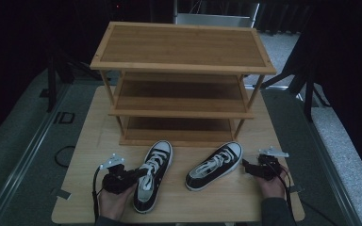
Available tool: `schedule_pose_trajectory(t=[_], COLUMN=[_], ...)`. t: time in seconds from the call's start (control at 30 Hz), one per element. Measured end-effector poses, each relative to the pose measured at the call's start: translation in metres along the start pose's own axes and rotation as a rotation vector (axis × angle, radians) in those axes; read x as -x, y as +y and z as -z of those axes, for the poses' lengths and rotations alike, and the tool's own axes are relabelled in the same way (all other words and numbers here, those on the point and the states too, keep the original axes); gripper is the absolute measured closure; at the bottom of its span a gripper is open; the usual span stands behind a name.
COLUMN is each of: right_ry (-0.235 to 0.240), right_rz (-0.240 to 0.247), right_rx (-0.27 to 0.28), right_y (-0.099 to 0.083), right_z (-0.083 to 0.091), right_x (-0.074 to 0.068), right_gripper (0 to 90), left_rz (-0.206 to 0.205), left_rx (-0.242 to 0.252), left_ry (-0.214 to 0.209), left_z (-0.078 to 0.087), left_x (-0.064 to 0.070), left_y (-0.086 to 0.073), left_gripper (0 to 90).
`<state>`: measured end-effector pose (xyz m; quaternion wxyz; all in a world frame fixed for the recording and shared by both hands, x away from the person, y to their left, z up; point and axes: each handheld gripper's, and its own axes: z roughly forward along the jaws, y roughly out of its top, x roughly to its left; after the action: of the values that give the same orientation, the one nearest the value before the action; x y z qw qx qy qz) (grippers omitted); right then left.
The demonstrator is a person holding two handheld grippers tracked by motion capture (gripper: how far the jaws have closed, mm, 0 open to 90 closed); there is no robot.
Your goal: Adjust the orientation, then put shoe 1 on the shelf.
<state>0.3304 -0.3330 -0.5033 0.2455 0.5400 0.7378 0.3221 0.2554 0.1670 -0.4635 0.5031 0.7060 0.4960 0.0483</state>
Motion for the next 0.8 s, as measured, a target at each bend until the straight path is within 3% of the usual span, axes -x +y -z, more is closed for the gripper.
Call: schedule_pose_trajectory(t=[0.37, 0.8], right_ry=[0.0, 0.0], right_rz=[0.0, -0.001], right_rx=[0.0, 0.0], right_y=[0.0, 0.0], right_z=[0.0, 0.0], right_x=[0.0, 0.0], right_gripper=[20.0, 20.0], left_rz=[0.002, 0.002], left_rx=[0.012, 0.032], left_ry=[0.004, -0.036], left_z=[0.008, 0.026], left_x=[0.0, 0.005], left_y=[0.004, 0.02], left_gripper=[87.1, 87.0])
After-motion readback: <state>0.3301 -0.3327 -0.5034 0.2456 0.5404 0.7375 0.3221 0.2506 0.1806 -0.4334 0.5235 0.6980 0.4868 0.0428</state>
